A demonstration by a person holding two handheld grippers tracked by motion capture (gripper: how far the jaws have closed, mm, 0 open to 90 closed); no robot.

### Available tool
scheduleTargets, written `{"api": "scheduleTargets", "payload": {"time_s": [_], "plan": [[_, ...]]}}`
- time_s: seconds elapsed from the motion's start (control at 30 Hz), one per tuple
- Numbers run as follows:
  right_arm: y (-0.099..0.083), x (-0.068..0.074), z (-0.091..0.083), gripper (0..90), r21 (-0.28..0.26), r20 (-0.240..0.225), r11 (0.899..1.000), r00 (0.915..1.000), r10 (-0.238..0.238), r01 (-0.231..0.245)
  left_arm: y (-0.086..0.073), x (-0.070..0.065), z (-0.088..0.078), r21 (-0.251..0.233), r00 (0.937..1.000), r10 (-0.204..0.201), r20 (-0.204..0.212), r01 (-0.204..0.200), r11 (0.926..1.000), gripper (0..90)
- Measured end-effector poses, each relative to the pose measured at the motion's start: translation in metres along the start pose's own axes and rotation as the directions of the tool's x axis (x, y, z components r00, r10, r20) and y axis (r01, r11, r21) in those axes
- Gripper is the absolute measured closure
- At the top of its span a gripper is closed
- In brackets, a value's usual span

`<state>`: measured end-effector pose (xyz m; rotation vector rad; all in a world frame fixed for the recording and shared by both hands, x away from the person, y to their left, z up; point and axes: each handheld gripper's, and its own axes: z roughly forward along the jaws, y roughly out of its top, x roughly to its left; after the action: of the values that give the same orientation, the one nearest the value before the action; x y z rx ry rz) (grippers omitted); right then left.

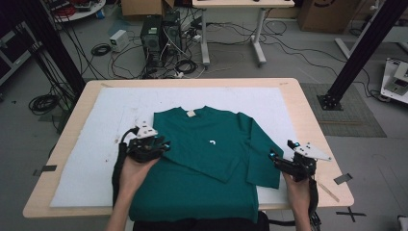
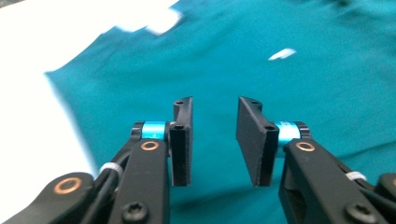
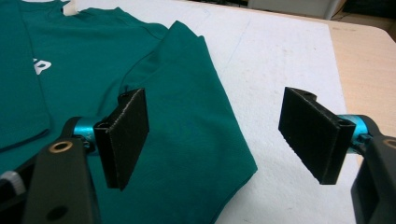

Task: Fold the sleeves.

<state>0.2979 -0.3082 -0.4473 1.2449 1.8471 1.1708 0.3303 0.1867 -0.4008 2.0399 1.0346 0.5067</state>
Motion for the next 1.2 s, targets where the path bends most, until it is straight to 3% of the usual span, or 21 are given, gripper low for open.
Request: {"api": "scheduleTargets", "payload": {"time_s": [0.1, 0.23, 0.33, 0.37, 0.47, 0.53, 0.7, 0.8, 0.93, 1.03, 1.1, 1.2], "plan": [[0.0, 0.0, 0.0, 24.9, 0.001, 0.006, 1.0, 1.0, -0.005, 0.005, -0.017, 0.015, 0.002, 0.039, 0.9994, -0.023, -0.026, 0.024, 0.999, 68.6], [0.0, 0.001, 0.0, 24.9, 0.005, 0.006, 1.0, 1.0, -0.005, 0.005, -0.034, 0.023, 0.008, 0.06, 0.9968, -0.059, -0.054, 0.063, 0.9962, 68.4], [0.0, 0.001, 0.0, 24.8, 0.006, 0.009, 1.0, 0.9999, -0.007, 0.007, -0.041, 0.023, 0.014, 0.096, 0.9961, -0.046, -0.076, 0.053, 0.9939, 68.3], [0.0, 0.001, 0.0, 24.9, 0.005, 0.009, 1.0, 0.9999, -0.008, 0.008, -0.041, 0.022, 0.014, 0.086, 0.9962, -0.039, -0.078, 0.046, 0.9952, 68.8], [0.0, 0.001, 0.0, 24.9, 0.004, 0.01, 1.0, 0.9999, -0.01, 0.01, -0.041, 0.023, 0.012, 0.093, 0.994, -0.014, -0.108, 0.024, 0.9954, 80.4], [0.0, 0.001, 0.0, 24.9, 0.003, 0.008, 1.0, 0.9999, -0.012, 0.012, -0.042, 0.027, 0.01, 0.085, 0.9934, -0.026, -0.111, 0.036, 0.9957, 82.8], [0.0, 0.002, 0.0, 24.9, 0.003, 0.007, 1.0, 0.9999, -0.014, 0.014, -0.048, 0.041, 0.002, 0.032, 0.9883, -0.109, -0.107, 0.113, 0.9931, 83.1], [0.0, 0.001, 0.0, 24.9, 0.003, 0.007, 1.0, 0.9999, -0.015, 0.015, -0.052, 0.048, -0.001, 0.027, 0.9844, -0.132, -0.117, 0.136, 0.9904, 83.2], [0.0, 0.001, 0.0, 24.8, 0.006, 0.008, 1.0, 0.9999, -0.011, 0.011, -0.058, 0.055, -0.001, 0.021, 0.9808, -0.168, -0.1, 0.171, 0.9851, 83.2], [0.0, 0.001, 0.0, 24.8, 0.005, 0.008, 1.0, 0.9999, -0.01, 0.01, -0.06, 0.055, 0.0, 0.007, 0.9804, -0.17, -0.099, 0.172, 0.9851, 82.6], [0.0, 0.001, 0.0, 24.8, 0.004, 0.007, 1.0, 0.9999, -0.01, 0.01, -0.061, 0.056, -0.004, -0.015, 0.9813, -0.167, -0.097, 0.166, 0.986, 71.8], [0.0, 0.001, 0.0, 24.8, -0.004, 0.009, 1.0, 0.9998, -0.017, 0.017, -0.062, 0.059, -0.014, -0.088, 0.9862, -0.162, -0.037, 0.158, 0.9835, 62.2]]}}
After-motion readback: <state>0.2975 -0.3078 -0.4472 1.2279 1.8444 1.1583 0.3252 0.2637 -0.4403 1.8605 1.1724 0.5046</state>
